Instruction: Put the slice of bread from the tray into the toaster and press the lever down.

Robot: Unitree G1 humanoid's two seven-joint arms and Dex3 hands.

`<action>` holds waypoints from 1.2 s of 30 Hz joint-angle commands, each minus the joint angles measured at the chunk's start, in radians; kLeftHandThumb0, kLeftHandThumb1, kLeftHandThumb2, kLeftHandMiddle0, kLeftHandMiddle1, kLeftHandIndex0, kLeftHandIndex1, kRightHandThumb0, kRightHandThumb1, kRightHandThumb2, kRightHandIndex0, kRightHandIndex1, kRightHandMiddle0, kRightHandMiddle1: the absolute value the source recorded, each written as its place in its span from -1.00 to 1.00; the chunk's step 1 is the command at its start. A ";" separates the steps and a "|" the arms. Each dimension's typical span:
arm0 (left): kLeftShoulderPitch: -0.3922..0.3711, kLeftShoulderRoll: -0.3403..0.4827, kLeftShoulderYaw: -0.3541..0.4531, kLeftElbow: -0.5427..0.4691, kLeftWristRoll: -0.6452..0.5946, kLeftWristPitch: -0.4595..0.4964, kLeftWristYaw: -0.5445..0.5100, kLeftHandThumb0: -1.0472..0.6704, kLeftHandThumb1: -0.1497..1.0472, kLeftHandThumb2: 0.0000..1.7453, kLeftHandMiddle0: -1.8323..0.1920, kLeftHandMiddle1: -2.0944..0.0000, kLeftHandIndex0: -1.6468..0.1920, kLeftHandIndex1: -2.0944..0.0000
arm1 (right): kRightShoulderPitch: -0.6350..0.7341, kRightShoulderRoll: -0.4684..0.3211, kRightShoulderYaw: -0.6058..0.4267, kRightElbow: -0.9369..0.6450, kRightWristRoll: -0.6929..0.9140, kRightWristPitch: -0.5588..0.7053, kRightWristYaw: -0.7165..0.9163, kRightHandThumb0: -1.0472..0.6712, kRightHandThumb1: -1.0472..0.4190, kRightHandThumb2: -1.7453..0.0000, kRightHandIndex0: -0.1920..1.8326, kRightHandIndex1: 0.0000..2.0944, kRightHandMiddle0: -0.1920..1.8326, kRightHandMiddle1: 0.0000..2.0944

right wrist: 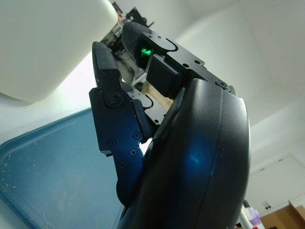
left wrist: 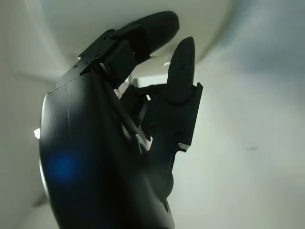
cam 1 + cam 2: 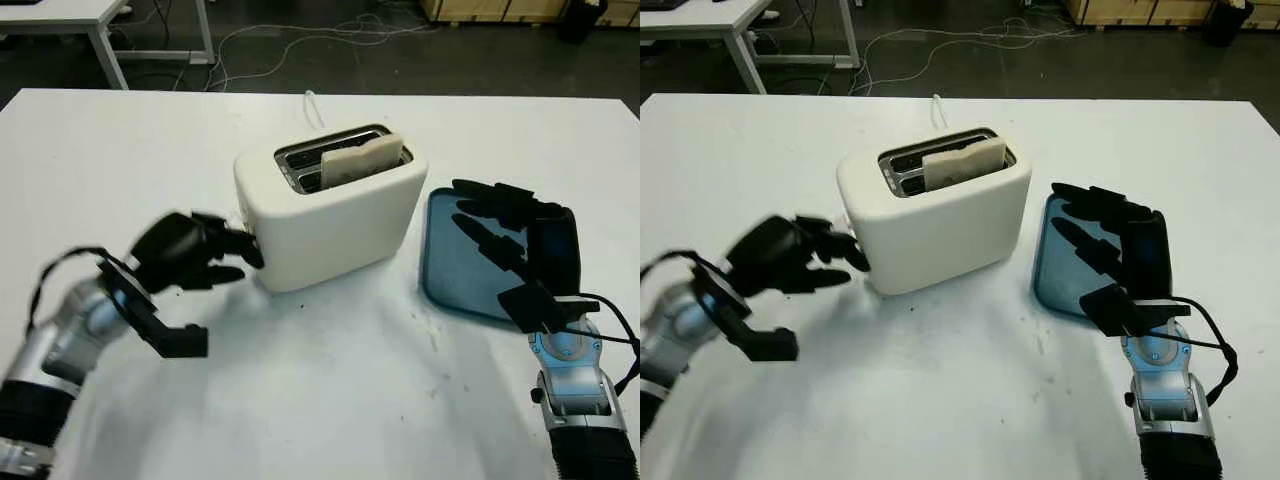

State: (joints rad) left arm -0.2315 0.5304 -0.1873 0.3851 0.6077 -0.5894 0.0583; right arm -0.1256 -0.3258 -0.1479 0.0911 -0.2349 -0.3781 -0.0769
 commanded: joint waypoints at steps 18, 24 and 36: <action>0.020 -0.160 -0.045 0.225 0.008 0.122 0.244 -0.06 0.79 -0.75 0.20 -0.35 -0.06 0.39 | 0.016 -0.007 -0.002 0.007 0.024 -0.023 0.013 -0.16 -0.83 0.91 0.15 -0.81 0.11 -1.00; 0.098 -0.099 0.008 0.001 -0.067 0.059 0.191 -0.12 0.79 -0.74 0.22 -0.34 -0.03 0.37 | 0.016 -0.006 0.001 0.005 0.024 -0.015 0.013 -0.16 -0.83 0.91 0.15 -0.81 0.11 -1.00; 0.223 -0.025 0.214 -0.451 -0.158 -0.018 0.128 -0.17 0.79 -0.79 0.19 -0.47 -0.02 0.34 | 0.010 -0.003 0.007 0.024 0.017 -0.019 0.007 -0.15 -0.83 0.91 0.15 -0.81 0.11 -1.00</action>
State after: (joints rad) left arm -0.0236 0.4888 0.0038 -0.0317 0.4596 -0.5981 0.1966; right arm -0.1148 -0.3313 -0.1449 0.1153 -0.2202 -0.3874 -0.0672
